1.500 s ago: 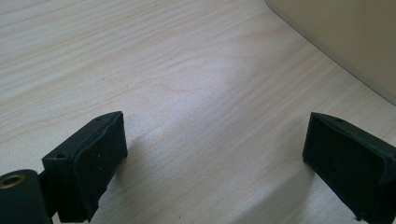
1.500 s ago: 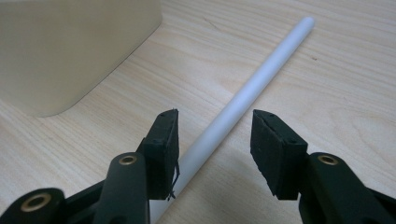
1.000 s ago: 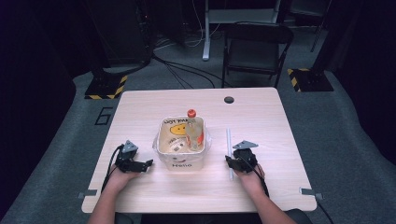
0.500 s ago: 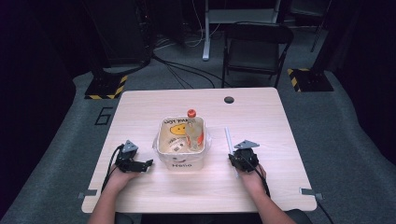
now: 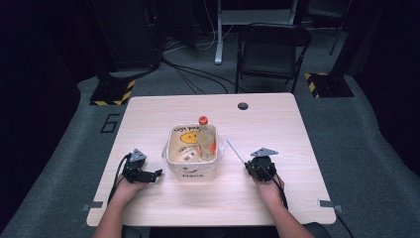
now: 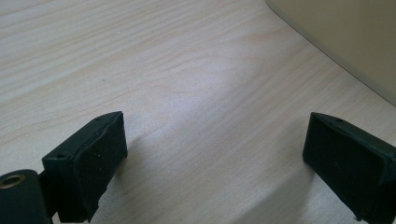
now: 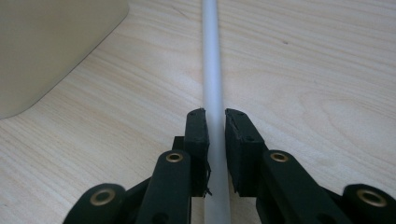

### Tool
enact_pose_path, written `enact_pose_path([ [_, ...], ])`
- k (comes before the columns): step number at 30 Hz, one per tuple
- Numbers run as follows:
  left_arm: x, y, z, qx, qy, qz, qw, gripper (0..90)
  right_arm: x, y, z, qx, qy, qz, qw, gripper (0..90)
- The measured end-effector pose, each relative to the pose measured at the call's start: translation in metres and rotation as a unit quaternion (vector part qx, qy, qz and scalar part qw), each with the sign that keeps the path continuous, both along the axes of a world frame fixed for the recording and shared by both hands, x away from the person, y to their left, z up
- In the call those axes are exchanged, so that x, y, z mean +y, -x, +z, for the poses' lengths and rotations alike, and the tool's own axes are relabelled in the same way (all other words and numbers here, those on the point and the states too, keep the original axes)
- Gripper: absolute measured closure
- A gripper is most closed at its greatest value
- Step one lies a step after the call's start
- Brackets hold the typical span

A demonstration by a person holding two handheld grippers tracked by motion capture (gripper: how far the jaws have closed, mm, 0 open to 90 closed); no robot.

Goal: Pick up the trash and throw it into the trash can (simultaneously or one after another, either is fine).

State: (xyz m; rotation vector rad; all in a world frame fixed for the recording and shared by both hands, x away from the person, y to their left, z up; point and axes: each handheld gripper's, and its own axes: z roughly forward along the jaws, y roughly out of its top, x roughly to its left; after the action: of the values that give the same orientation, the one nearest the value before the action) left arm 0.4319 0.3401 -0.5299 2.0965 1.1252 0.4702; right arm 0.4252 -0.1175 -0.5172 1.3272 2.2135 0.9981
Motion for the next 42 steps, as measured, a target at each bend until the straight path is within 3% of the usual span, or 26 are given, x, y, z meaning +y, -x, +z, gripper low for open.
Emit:
enact_pose_path([
  [9, 0.0, 0.0, 0.0, 0.0, 0.0, 0.0, 1.0, 6.1, -0.006, 0.001, 0.009, -0.002, -0.03, -0.005, 0.9995, 78.9],
  [13, 0.0, 0.0, 0.0, -0.002, 0.001, 0.001, 1.0, 6.1, -0.007, 0.003, 0.017, -0.014, -0.025, -0.004, 0.9996, 79.0],
  [16, 0.0, 0.0, 0.0, 0.0, 0.001, 0.001, 1.0, 6.1, -0.008, 0.002, 0.022, -0.008, -0.031, -0.001, 0.9995, 79.0],
  [28, 0.0, 0.0, 0.0, 0.0, 0.0, 0.0, 1.0, 6.1, -0.014, 0.001, 0.042, -0.017, -0.034, 0.006, 0.9992, 79.1],
  [42, 0.0, 0.0, 0.0, 0.0, 0.0, 0.0, 1.0, 6.1, -0.021, 0.0, 0.074, -0.023, -0.039, 0.029, 0.9986, 79.1],
])
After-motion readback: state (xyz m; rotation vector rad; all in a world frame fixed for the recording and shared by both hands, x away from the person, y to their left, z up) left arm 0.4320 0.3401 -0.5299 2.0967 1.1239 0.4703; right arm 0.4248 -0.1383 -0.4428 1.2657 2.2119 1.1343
